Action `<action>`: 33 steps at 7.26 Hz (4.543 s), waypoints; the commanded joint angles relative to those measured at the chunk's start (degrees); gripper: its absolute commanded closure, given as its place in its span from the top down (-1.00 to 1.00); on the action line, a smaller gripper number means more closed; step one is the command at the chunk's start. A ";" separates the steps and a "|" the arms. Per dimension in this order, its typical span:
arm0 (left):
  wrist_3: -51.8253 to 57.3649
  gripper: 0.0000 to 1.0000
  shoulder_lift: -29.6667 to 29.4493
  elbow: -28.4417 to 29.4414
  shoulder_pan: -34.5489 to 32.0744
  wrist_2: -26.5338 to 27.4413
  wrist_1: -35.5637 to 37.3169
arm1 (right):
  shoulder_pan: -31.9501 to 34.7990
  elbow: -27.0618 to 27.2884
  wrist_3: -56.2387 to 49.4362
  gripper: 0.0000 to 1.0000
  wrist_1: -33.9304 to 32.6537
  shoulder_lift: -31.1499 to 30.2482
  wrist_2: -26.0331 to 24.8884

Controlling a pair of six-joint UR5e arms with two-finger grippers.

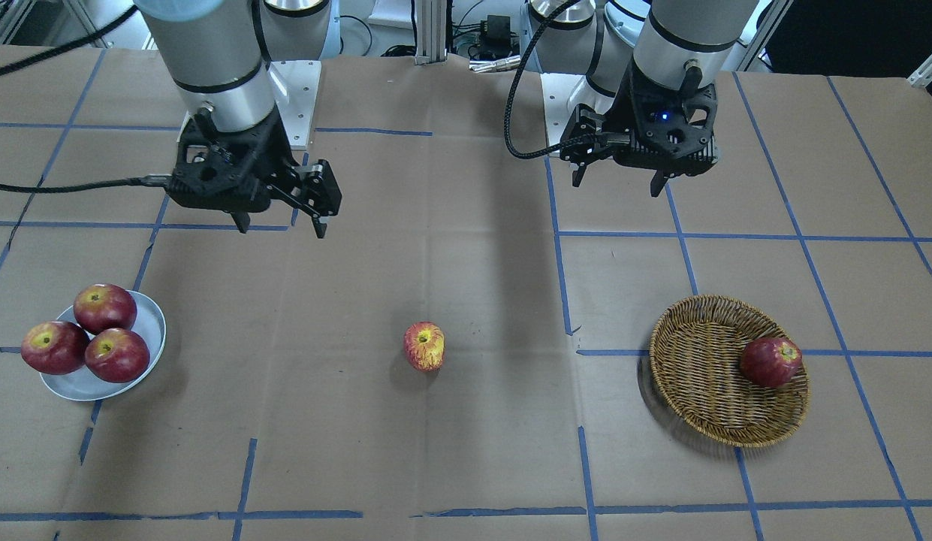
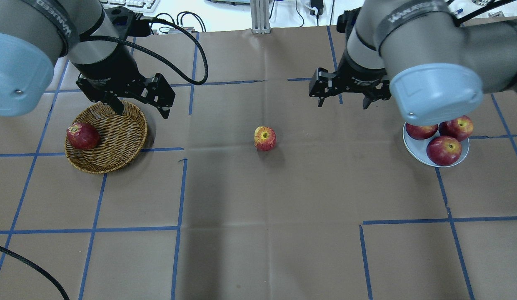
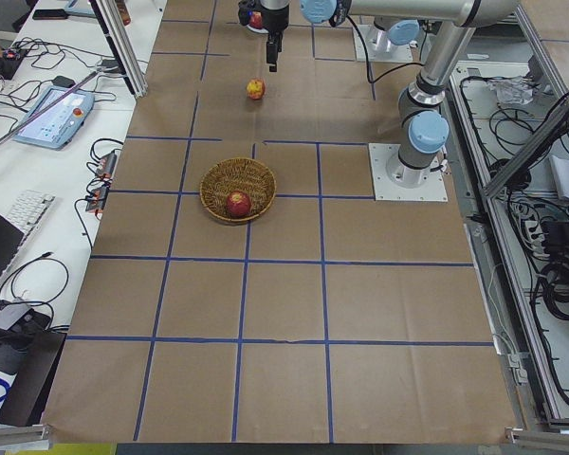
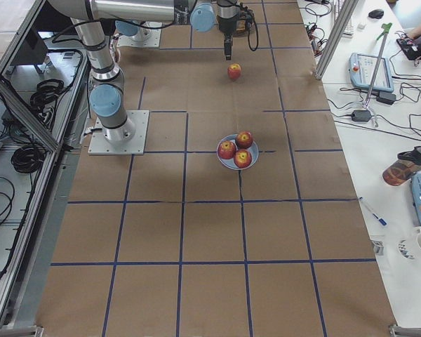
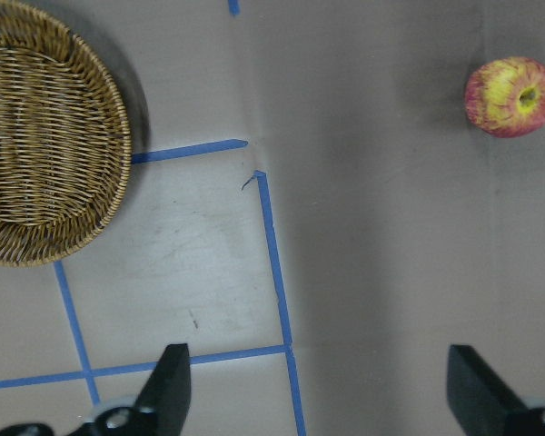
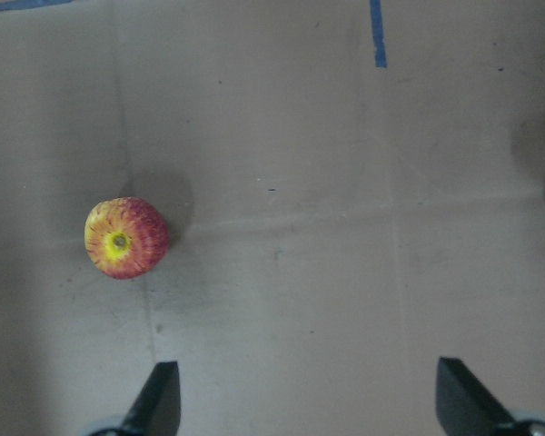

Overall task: Transfer apple from basket to plate
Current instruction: 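Move the right gripper to the apple and grasp it while the left arm withdraws, then lift the apple with the right gripper and carry it over the blue plate, then lower the apple onto the other apples on the plate and open the right gripper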

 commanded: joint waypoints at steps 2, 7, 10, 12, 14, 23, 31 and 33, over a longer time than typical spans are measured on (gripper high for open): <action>0.14 0.98 0.83 -0.26 0.24 0.22 -0.32 | 8.65 0.23 10.14 1.00 -13.10 10.66 -0.87; 0.15 0.98 1.45 -1.67 0.24 0.84 -0.41 | 12.54 0.67 13.06 1.00 -29.72 25.25 -3.77; 0.15 0.98 2.23 -1.76 0.24 0.84 -0.41 | 13.24 3.73 12.97 0.96 -30.45 26.77 -3.25; 0.15 0.98 2.59 -2.37 0.24 0.75 -0.15 | 12.89 3.66 12.80 0.45 -30.54 26.42 -2.98; 0.15 0.98 2.68 -2.29 0.24 0.58 -0.06 | 12.63 2.79 12.71 0.27 -30.89 26.16 -3.24; 0.15 0.98 2.77 -2.38 0.24 0.57 -0.15 | -20.43 9.87 -26.41 0.18 -11.21 3.59 -3.33; 0.32 0.98 2.94 -2.38 0.24 0.66 -0.41 | -36.24 12.01 -46.09 0.15 -18.24 9.28 -2.80; 0.32 0.98 2.94 -2.46 0.24 0.66 -0.41 | -36.33 14.02 -46.00 0.15 -18.59 9.37 -2.89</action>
